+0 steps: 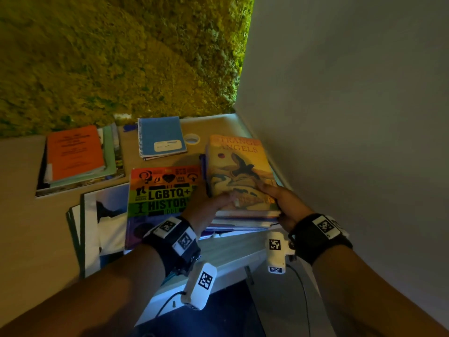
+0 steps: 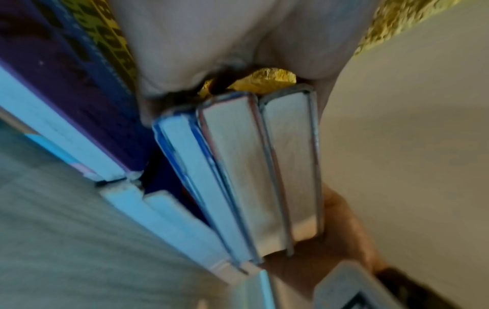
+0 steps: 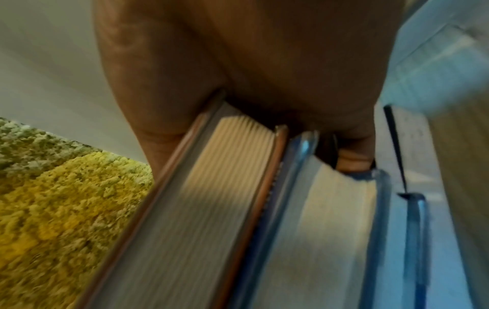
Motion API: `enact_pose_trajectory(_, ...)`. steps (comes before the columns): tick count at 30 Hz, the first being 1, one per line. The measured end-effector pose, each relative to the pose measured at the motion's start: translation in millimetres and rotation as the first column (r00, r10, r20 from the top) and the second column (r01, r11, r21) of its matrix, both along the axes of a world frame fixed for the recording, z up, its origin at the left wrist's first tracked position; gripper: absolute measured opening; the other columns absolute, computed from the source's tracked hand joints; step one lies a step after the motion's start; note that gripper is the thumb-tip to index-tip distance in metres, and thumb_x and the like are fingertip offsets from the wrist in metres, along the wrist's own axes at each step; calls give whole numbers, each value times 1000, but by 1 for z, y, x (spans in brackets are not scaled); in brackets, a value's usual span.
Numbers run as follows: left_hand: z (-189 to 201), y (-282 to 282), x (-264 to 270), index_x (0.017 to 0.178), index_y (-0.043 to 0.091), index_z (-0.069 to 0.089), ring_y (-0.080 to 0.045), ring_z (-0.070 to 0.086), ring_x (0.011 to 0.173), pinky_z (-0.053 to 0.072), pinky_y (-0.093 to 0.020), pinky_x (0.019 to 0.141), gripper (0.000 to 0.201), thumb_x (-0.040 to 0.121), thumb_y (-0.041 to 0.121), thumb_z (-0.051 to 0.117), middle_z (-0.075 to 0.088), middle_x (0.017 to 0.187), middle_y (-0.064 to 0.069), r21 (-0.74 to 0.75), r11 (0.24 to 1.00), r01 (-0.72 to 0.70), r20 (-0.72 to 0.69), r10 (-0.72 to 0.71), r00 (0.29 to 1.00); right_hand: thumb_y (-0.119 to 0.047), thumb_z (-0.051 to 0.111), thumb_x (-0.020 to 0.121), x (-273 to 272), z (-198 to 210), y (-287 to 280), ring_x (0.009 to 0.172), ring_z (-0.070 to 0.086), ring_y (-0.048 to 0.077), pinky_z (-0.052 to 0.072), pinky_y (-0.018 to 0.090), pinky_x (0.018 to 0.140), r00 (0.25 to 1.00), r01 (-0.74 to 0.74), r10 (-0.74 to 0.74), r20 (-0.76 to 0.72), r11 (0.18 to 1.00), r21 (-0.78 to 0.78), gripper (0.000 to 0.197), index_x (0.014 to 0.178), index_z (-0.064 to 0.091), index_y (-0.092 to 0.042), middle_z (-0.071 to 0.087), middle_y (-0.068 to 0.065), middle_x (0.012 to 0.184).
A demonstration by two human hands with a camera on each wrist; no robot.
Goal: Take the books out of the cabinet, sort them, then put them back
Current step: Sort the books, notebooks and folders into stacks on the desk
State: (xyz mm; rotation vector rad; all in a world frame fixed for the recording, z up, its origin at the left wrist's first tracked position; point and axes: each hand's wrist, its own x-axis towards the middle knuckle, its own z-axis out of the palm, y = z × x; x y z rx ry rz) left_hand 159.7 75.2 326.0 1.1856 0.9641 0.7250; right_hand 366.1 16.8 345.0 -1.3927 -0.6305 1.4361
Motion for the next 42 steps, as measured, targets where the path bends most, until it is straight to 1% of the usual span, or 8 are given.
enact_pose_trajectory(9,23,19,-105,126,17,62,-6,73,94,55,-15,70,48,80,19,77,75,109,5,87,986,-143,66,137,988,-34,69,95,-103,5,43,110,72,27,52,50,106,977,-207,208,-34,977,46,35,126,70,-17,76,11,120)
enact_pose_trajectory(15,-13,32,-157,120,30,70,-27,67,115,42,-51,109,68,67,73,75,73,121,-2,-113,978,-177,-126,163,979,-48,68,94,-138,-11,54,116,68,15,51,36,106,890,-369,365,273,929,-37,48,135,64,-24,72,-3,129)
enact_pose_trajectory(19,3,39,-158,104,26,71,-25,75,87,52,-36,78,41,91,62,56,79,97,-6,-231,941,-247,-137,220,966,-45,63,98,-144,-11,49,122,66,12,45,39,114,917,-362,354,182,932,8,38,134,63,-30,71,-7,131)
enact_pose_trajectory(24,9,47,-175,113,27,71,-35,73,97,52,-56,95,61,77,75,61,78,102,-12,-377,884,-275,-125,246,961,-49,60,99,-151,1,50,132,59,11,38,37,119,912,-387,384,143,922,-8,50,145,55,-30,63,-9,142)
enact_pose_trajectory(28,15,50,-186,99,24,73,-30,75,67,59,-48,80,53,74,71,65,78,85,-14,-381,869,-316,-125,290,949,-35,48,108,-157,13,44,132,54,9,37,24,113,859,-458,457,231,887,-56,41,145,56,-18,58,-3,147)
enact_pose_trajectory(31,12,45,-194,103,21,77,-35,76,88,56,-55,90,60,68,69,75,77,103,-16,-448,853,-269,-19,292,956,-44,42,108,-157,13,50,137,51,18,36,34,118,803,-457,459,381,884,-103,45,142,57,-18,57,2,148)
enact_pose_trajectory(36,10,39,-201,126,26,67,-35,69,111,44,-60,106,69,70,65,78,71,122,-14,-423,857,-293,-8,320,947,-88,22,81,-164,-18,81,125,61,33,42,45,111,716,-295,268,645,953,-68,93,139,56,-24,66,16,134)
enact_pose_trajectory(42,6,36,-206,124,19,70,-34,67,107,46,-52,103,79,65,71,78,71,119,-12,-414,865,-285,-45,294,955,-108,26,55,-135,-89,144,138,51,29,35,51,120,818,-191,277,505,958,-216,124,147,52,-29,49,7,155)
